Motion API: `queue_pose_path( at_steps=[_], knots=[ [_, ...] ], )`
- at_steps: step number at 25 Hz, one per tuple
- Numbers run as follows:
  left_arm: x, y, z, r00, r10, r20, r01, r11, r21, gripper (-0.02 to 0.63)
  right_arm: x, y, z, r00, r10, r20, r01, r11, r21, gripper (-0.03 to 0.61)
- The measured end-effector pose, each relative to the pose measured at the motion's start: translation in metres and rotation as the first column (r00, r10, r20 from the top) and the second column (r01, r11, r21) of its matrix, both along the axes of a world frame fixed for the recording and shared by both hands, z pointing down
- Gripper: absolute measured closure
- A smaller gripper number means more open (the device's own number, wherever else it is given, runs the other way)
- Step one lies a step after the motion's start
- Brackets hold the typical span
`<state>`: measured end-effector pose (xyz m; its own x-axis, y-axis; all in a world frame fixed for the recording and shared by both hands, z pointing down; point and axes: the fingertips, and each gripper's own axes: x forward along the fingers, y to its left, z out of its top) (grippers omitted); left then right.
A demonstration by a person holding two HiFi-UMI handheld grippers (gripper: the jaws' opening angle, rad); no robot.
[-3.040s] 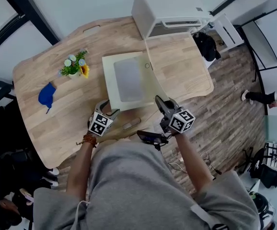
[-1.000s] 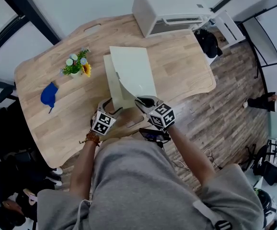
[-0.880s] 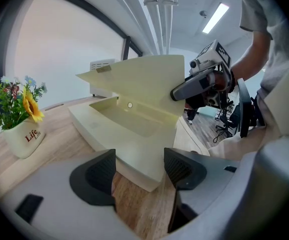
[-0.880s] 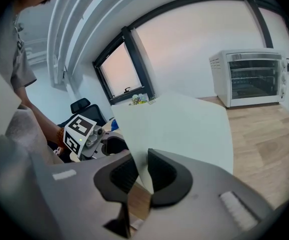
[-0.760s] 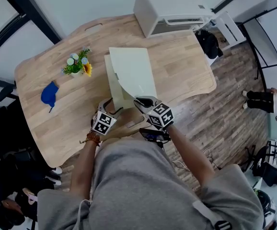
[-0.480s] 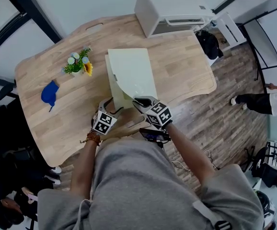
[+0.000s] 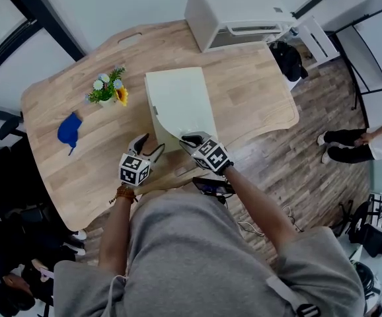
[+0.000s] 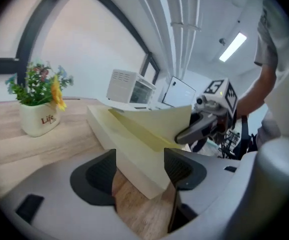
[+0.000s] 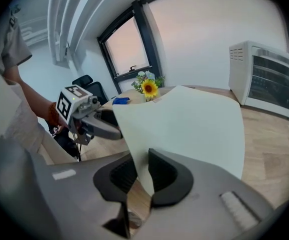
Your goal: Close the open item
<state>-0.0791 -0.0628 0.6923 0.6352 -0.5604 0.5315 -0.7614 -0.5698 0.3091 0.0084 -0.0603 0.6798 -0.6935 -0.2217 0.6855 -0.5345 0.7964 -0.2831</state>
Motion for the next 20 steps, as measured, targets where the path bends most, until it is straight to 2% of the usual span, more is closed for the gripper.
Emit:
queue_pose_path(
  at_steps=[3, 7, 11, 15, 20],
  knots=[
    [-0.030, -0.022, -0.020, 0.989, -0.128, -0.071, 0.129, 0.992, -0.001, 0.324, -0.003, 0.001, 0.003, 0.998, -0.037, -0.055, 0.038, 0.999, 0.011, 0.520],
    [-0.048, -0.057, -0.038, 0.970, -0.226, -0.087, 0.227, 0.974, 0.002, 0.324, -0.006, 0.002, 0.009, 0.991, -0.073, -0.115, 0.077, 0.997, 0.028, 0.518],
    [-0.038, -0.087, -0.034, 0.968, -0.245, -0.045, 0.244, 0.969, -0.019, 0.324, -0.009, 0.003, 0.015, 0.983, -0.105, -0.152, 0.109, 0.994, 0.017, 0.517],
    [-0.027, -0.102, -0.015, 0.969, -0.248, 0.011, 0.248, 0.965, -0.080, 0.324, -0.012, 0.008, 0.016, 0.974, -0.142, -0.178, 0.148, 0.989, 0.022, 0.515],
    [-0.024, -0.111, -0.003, 0.951, -0.308, -0.008, 0.304, 0.942, -0.141, 0.324, -0.012, 0.015, 0.019, 0.954, -0.190, -0.232, 0.204, 0.978, 0.038, 0.514]
  ],
)
